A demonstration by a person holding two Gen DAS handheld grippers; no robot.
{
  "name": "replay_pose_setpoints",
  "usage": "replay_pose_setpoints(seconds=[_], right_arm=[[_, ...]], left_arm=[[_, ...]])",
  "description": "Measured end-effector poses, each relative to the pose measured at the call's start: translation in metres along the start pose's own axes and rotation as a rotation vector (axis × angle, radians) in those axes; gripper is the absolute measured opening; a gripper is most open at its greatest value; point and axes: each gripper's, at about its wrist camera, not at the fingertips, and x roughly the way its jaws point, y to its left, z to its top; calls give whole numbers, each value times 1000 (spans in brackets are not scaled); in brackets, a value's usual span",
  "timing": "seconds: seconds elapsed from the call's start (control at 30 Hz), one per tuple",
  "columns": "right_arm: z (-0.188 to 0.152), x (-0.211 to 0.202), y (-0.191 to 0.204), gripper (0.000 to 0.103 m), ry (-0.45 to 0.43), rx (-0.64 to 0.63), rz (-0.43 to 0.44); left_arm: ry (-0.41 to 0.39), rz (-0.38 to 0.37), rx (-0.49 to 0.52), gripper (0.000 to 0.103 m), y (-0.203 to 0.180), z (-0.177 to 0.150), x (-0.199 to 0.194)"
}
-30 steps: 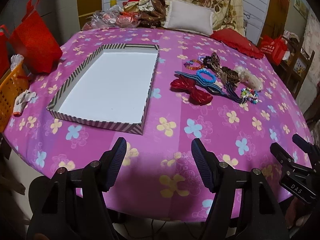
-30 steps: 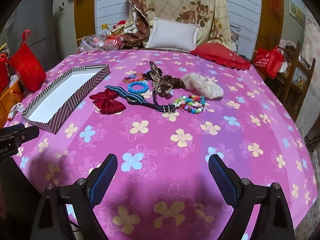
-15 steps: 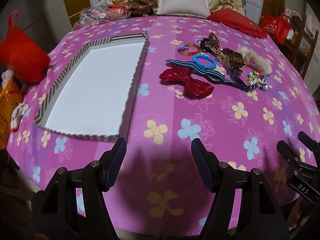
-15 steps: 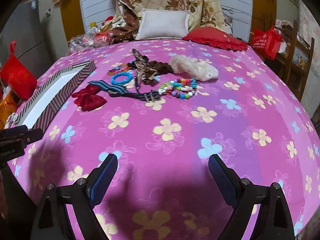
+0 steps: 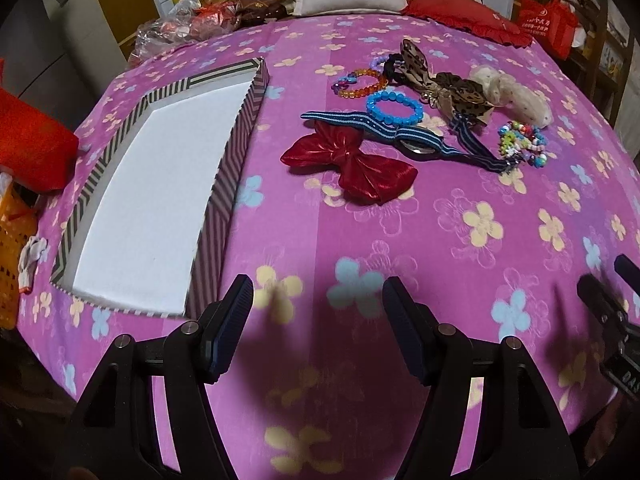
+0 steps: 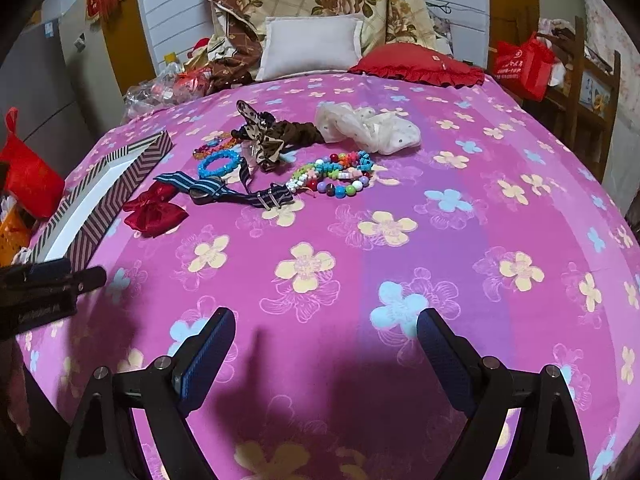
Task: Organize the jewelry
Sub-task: 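Close the left gripper on the red satin bow and lift it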
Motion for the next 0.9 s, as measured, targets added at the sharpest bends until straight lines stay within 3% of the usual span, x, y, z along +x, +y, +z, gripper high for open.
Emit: replay_pose_setpoints(seconds=[0.4, 0.6, 0.73, 0.8, 0.87, 0.9], right_arm=[[-5, 13, -7, 91, 24, 17, -2], [-5, 16, -5, 91, 32, 10, -3], [-7, 18, -2, 91, 40, 1, -10], [-7, 18, 1, 91, 44, -7, -12], [-7, 16, 3, 91, 44, -15, -19], [-7, 14, 5, 91, 43, -22, -24]], left_arm=[[55, -230, -174, 67, 25, 70, 53], [82, -227, -135, 67, 14, 87, 78], [54, -207, -100, 67, 7, 93, 82], [28, -174, -95, 53, 5, 94, 83], [9, -122, -84, 23, 5, 94, 84], [6, -126, -83, 19, 5, 94, 83]])
